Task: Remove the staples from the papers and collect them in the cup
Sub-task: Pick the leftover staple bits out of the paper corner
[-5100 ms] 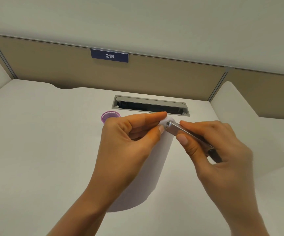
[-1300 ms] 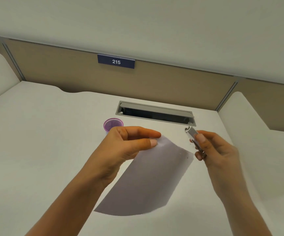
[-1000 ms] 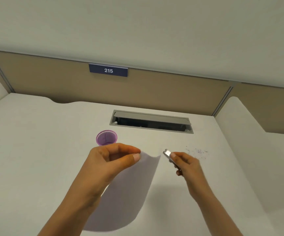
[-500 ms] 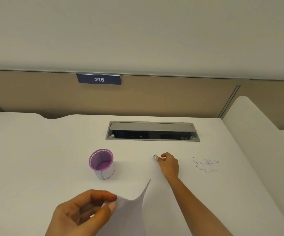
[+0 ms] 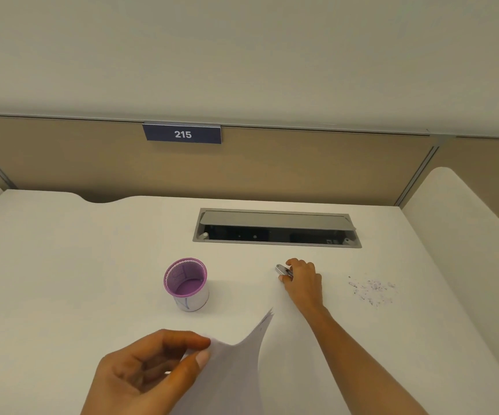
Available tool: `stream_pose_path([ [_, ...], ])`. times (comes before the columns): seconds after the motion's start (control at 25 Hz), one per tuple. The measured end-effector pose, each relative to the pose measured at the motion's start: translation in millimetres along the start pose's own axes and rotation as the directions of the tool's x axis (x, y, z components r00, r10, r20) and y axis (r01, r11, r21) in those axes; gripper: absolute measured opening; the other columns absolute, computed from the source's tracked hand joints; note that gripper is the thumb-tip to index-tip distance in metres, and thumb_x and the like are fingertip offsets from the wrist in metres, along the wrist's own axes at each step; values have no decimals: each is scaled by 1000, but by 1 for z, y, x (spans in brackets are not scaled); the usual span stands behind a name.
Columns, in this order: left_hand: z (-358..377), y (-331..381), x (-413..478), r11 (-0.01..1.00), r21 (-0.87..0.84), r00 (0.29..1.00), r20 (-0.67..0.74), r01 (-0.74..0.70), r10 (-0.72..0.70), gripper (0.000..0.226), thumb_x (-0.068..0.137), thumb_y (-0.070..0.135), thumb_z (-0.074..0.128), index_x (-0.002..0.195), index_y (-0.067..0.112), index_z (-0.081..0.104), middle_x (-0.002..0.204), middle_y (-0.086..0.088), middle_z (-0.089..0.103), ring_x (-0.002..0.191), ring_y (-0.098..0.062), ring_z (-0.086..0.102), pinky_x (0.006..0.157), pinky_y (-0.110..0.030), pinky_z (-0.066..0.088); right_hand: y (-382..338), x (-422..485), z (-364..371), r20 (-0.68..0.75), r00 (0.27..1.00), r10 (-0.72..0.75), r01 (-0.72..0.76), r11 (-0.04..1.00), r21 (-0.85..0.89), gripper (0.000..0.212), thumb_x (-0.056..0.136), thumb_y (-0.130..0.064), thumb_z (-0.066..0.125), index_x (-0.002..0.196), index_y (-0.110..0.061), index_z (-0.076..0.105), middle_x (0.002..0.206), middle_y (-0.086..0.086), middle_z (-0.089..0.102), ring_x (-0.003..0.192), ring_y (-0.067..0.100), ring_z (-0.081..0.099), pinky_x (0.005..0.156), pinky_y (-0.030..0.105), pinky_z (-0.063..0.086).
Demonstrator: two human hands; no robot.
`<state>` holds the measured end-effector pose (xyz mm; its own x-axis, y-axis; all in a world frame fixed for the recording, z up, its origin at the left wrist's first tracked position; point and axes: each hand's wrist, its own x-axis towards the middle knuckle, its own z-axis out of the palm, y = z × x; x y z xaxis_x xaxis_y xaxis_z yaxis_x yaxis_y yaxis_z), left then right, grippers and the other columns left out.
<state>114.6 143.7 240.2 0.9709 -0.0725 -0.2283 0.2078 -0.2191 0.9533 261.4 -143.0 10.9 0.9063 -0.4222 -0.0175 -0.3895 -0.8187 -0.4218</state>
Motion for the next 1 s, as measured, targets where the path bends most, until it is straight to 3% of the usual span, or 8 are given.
stream_pose_path([
  [0.12, 0, 8, -4, 994, -58, 996, -5, -88, 87, 20, 57, 14, 80, 71, 29, 77, 71, -2, 77, 61, -13, 72, 56, -7, 52, -25, -16, -32, -58, 998, 27, -12, 968, 249, 32, 90, -32, 64, 119, -19, 62, 131, 5, 59, 116, 20, 53, 101, 36, 42],
  [0.2, -1, 14, -7, 989, -70, 991, 4, -134, 134, 26, 54, 27, 77, 79, 32, 75, 75, -2, 77, 65, -14, 73, 59, -11, 54, -51, -42, -69, -45, 999, -23, 41, 882, 469, 21, 89, -29, 66, 109, -24, 66, 121, -1, 66, 101, 12, 59, 91, 27, 48],
  [0.28, -1, 17, -10, 983, -55, 985, 0, -174, 174, 31, 54, 36, 76, 85, 34, 73, 77, 1, 77, 70, -16, 73, 60, -14, 55, -76, -83, -117, -2, 980, -199, 160, 784, 600, 9, 87, -36, 66, 95, -41, 67, 102, -21, 69, 89, 3, 64, 81, 14, 50],
  [0.36, 0, 21, -13, 975, 5, 975, -3, -223, 223, 34, 56, 41, 74, 89, 33, 72, 79, 6, 77, 74, -14, 73, 61, -14, 53, -96, -133, -165, 11, 909, -416, 305, 685, 661, 7, 84, -47, 64, 87, -52, 67, 92, -32, 68, 96, -6, 62, 69, 2, 47],
  [0.52, 4, 31, -28, 915, 122, 923, 26, -384, 384, 31, 66, 38, 73, 96, 31, 69, 80, 19, 75, 79, -7, 72, 70, -11, 55, -113, -206, -225, -75, 800, -596, 491, 577, 653, 13, 84, -46, 59, 93, -47, 68, 95, -24, 69, 98, 2, 62, 74, 5, 48],
  [0.76, 6, 51, -63, 795, 198, 819, 120, -573, 560, 32, 69, 50, 62, 99, 40, 62, 81, 30, 70, 84, 6, 67, 74, -5, 52, -106, -248, -261, -194, 767, -611, 599, 576, 556, 16, 79, -45, 61, 93, -40, 67, 85, -26, 66, 89, 4, 63, 69, 10, 52],
  [1.0, 5, 59, -96, 711, 219, 744, 163, -668, 648, 28, 71, 41, 66, 99, 43, 61, 82, 32, 67, 88, 9, 64, 76, -1, 48, -101, -279, -276, -307, 721, -621, 686, 575, 447, 10, 81, -33, 65, 90, -31, 69, 82, -22, 65, 82, 6, 63, 65, 11, 53],
])
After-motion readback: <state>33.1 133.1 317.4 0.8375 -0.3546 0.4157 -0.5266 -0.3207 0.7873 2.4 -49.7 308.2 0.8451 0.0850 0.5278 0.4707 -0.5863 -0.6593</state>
